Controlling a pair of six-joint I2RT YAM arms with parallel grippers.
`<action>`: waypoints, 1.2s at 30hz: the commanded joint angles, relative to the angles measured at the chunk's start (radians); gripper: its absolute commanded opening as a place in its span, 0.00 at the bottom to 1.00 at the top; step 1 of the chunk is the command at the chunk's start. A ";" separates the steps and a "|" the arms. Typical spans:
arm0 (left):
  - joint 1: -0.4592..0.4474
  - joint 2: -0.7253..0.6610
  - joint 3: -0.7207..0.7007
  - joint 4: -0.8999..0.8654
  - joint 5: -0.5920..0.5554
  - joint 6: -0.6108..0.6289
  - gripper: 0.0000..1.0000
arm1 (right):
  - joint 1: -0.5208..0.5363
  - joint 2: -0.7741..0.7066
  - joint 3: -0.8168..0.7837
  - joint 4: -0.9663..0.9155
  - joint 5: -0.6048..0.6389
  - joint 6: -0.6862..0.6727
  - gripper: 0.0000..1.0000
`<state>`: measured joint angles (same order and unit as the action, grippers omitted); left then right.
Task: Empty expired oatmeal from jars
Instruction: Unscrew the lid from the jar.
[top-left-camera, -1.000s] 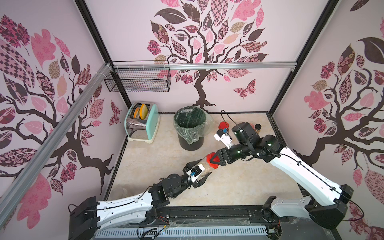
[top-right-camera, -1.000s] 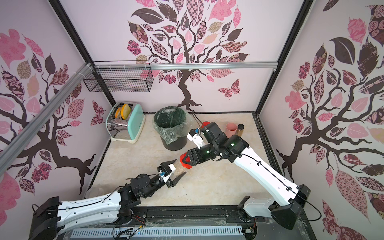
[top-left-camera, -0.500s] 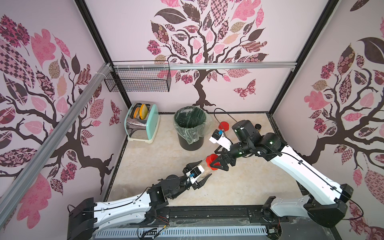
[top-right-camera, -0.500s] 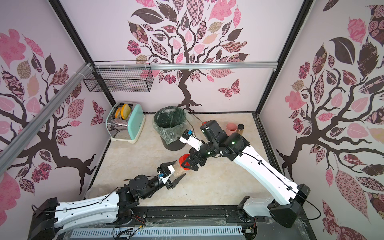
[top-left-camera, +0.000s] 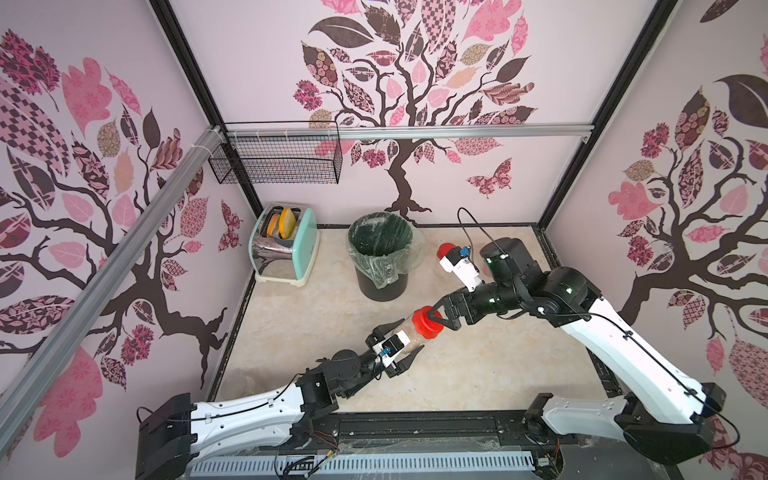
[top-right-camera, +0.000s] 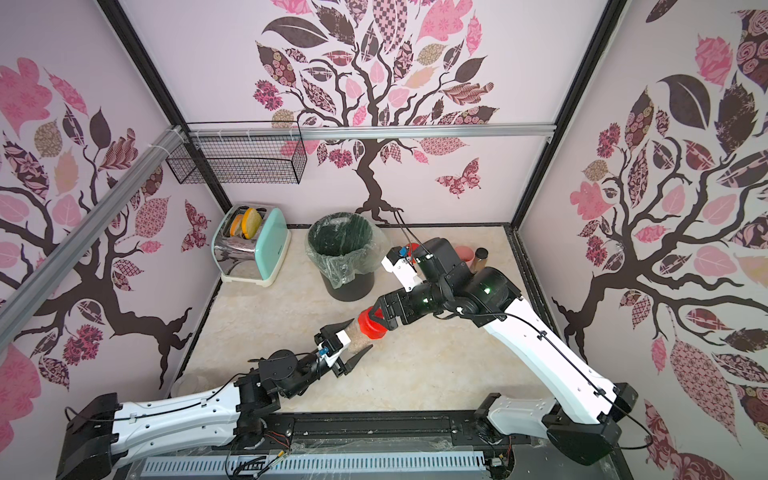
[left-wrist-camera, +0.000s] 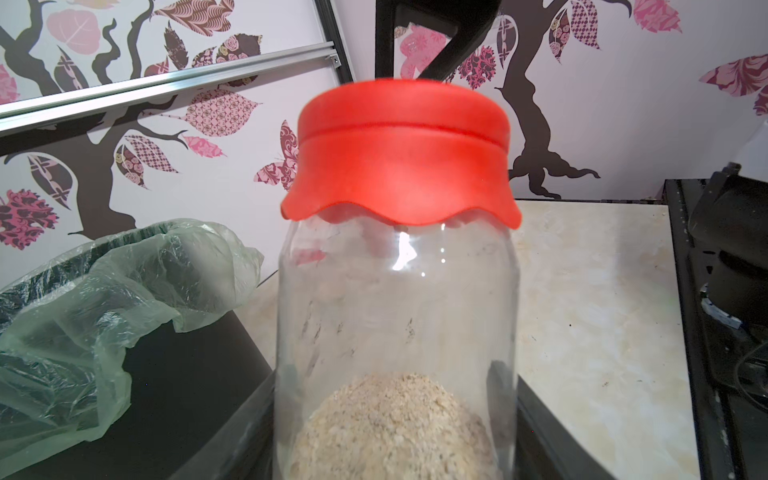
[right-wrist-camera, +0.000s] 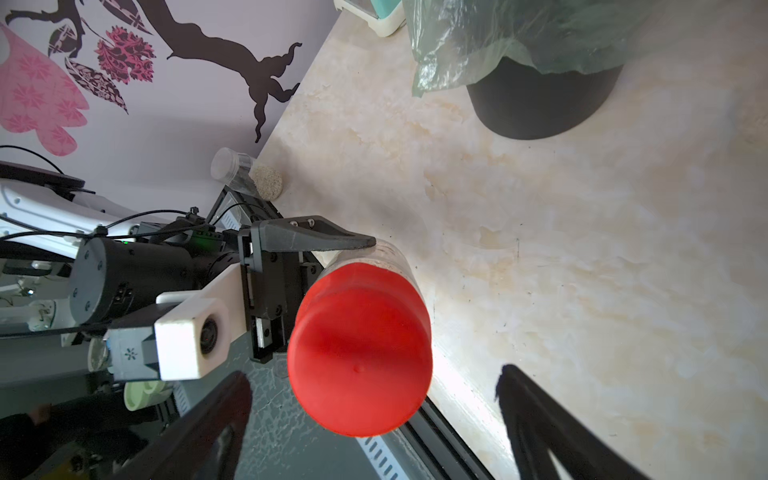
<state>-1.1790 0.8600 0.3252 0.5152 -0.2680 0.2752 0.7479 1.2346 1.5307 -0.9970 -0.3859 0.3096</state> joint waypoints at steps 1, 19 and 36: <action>-0.002 -0.003 0.024 0.049 0.001 0.007 0.63 | 0.007 0.004 -0.015 0.047 -0.028 0.069 0.97; -0.003 -0.057 0.030 -0.007 -0.013 0.009 0.63 | 0.079 0.072 -0.016 0.054 -0.022 0.050 0.69; -0.007 -0.124 0.028 -0.086 0.009 -0.051 0.62 | 0.080 -0.048 -0.142 0.239 -0.379 -0.987 0.65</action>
<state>-1.1893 0.7383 0.3336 0.4290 -0.2501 0.2527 0.8074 1.2472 1.4200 -0.8032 -0.6090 -0.3946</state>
